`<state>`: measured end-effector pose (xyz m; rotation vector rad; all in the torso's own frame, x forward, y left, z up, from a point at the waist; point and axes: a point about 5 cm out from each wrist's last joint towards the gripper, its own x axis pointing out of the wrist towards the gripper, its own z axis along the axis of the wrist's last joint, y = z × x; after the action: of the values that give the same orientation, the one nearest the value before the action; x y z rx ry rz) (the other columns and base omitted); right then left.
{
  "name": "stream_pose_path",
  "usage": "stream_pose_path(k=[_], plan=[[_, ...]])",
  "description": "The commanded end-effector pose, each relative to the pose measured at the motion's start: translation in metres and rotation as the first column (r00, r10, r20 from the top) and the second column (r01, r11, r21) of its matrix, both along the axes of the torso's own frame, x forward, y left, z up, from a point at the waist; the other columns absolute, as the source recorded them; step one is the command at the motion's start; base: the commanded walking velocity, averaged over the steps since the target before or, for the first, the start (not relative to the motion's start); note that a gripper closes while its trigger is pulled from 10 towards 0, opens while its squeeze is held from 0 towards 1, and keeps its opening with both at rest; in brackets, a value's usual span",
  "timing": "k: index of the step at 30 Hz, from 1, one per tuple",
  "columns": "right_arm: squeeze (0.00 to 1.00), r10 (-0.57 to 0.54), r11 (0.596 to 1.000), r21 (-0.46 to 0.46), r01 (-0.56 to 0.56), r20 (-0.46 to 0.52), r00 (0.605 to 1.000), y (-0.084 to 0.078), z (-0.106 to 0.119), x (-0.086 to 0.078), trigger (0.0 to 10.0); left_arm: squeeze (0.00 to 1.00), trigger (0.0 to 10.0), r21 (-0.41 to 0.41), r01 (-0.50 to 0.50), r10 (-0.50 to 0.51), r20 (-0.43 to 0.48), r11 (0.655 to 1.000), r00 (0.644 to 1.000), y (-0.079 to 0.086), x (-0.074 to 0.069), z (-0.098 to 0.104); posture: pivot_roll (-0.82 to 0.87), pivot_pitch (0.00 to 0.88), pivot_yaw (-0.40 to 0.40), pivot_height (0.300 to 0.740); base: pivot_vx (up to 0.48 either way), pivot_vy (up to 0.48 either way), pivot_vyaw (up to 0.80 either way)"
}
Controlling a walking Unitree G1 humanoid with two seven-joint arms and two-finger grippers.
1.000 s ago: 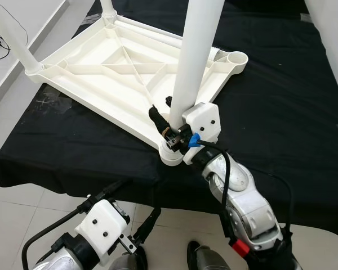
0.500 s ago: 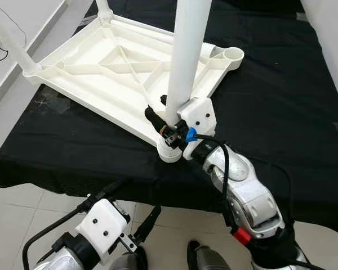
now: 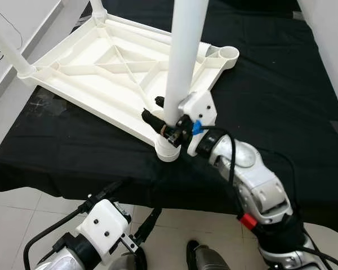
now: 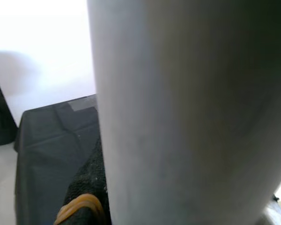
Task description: Building children table
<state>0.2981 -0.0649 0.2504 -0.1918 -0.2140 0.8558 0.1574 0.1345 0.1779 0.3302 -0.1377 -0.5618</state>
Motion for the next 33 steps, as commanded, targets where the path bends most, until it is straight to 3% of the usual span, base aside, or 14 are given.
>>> stream_pose_path(k=[1,6,7,11,20,33], plan=[[0.00,0.045,0.993,-0.094,-0.066,-0.212,0.976,0.002,-0.036,0.002,10.0,0.00,10.0,0.003,-0.001,0.001,-0.025,1.000,1.000,-0.001,-0.002,-0.006,0.05,0.302,-0.020,0.740,0.000,0.000,0.00],[0.00,0.084,0.993,-0.056,-0.103,-0.277,0.957,-0.005,-0.034,0.007,10.0,0.00,10.0,0.002,-0.003,0.003,-0.023,1.000,1.000,-0.002,-0.001,-0.006,0.05,0.303,-0.020,0.740,0.000,0.000,0.00],[0.00,0.160,0.981,-0.066,-0.181,-0.250,0.955,-0.007,-0.030,0.006,10.0,0.00,10.0,0.002,-0.004,0.004,-0.023,1.000,1.000,-0.002,-0.001,-0.006,0.05,0.304,-0.019,0.740,0.000,0.000,0.00],[0.00,0.284,0.944,-0.110,-0.309,-0.197,0.938,-0.014,-0.021,0.000,10.0,0.00,10.0,0.001,-0.004,0.004,-0.025,1.000,1.000,-0.002,-0.001,-0.006,0.05,0.305,-0.015,0.740,0.000,0.000,0.00],[0.00,0.316,0.933,-0.117,-0.340,-0.180,0.931,-0.020,-0.012,0.003,10.0,0.00,10.0,0.000,-0.004,0.004,-0.024,1.000,1.000,-0.002,-0.001,-0.005,0.05,0.309,-0.016,0.740,0.000,0.000,0.00],[0.00,0.261,0.931,-0.178,-0.318,-0.281,0.923,-0.017,-0.034,0.006,10.0,0.00,10.0,0.003,-0.007,0.007,-0.023,1.000,1.000,-0.001,-0.001,-0.004,0.05,0.315,-0.014,0.740,0.000,0.000,0.00]])
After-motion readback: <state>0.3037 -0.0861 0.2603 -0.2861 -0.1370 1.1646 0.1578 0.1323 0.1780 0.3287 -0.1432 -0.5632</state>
